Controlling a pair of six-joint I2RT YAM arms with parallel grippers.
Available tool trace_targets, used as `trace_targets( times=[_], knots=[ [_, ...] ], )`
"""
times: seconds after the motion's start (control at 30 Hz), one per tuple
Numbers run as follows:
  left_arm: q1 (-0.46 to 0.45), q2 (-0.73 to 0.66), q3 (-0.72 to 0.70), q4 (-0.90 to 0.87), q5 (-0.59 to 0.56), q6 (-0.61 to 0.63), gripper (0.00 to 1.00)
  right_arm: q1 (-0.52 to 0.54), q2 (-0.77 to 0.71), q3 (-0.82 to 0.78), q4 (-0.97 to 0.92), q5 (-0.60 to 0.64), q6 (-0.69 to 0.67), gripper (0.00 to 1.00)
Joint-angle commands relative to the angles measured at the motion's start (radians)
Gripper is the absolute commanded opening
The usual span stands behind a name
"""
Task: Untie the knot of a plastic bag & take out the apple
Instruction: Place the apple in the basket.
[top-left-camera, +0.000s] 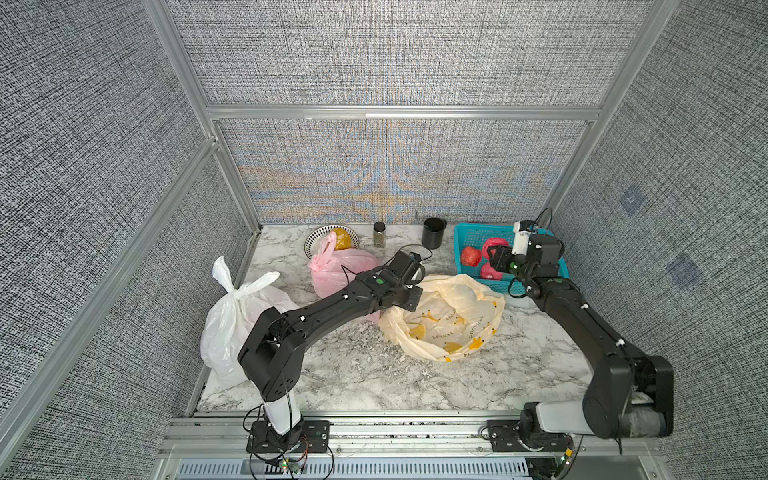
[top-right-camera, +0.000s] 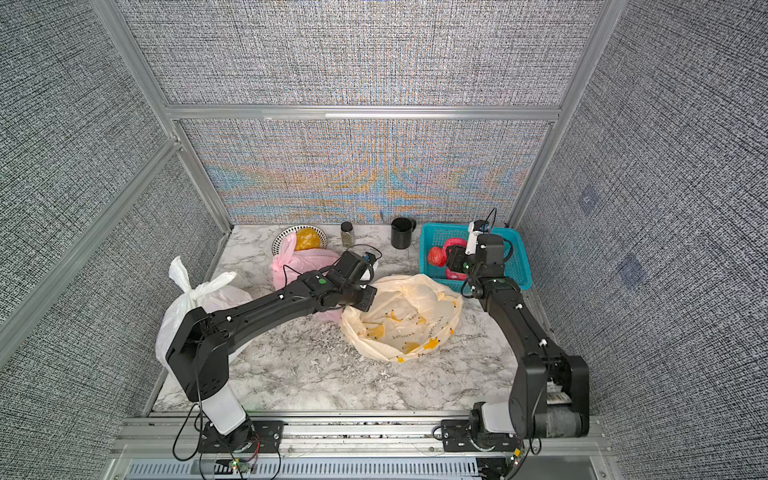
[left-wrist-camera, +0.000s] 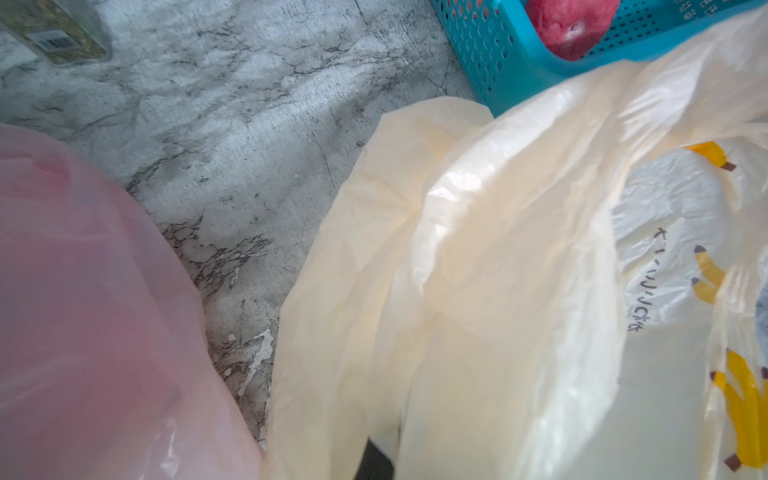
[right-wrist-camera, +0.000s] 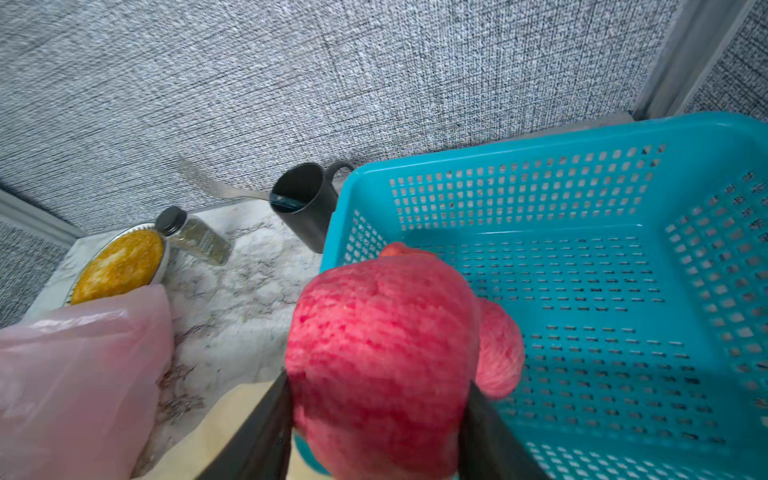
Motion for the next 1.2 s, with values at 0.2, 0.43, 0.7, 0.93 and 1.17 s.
trace_targets(
  times=[0.2, 0.43, 0.7, 0.93, 1.17],
  knots=[
    [0.000, 0.020, 0.031, -0.005, 0.036, 0.043, 0.04, -0.066, 0.231, 0.111, 0.104, -0.046, 0.010, 0.51],
    [-0.005, 0.037, 0.049, -0.002, 0.078, 0.056, 0.04, -0.073, 0.370, 0.189, 0.096, -0.061, 0.005, 0.52],
    [-0.007, 0.034, 0.041, 0.008, 0.100, 0.066, 0.04, -0.072, 0.425, 0.167, 0.110, -0.061, 0.008, 0.56],
    [-0.008, 0.028, 0.031, 0.023, 0.111, 0.063, 0.10, -0.073, 0.426, 0.157, 0.104, -0.057, 0.006, 0.65],
    [-0.011, 0.023, 0.019, 0.036, 0.116, 0.061, 0.16, -0.072, 0.399, 0.164, 0.094, -0.050, 0.001, 0.72]
  ],
)
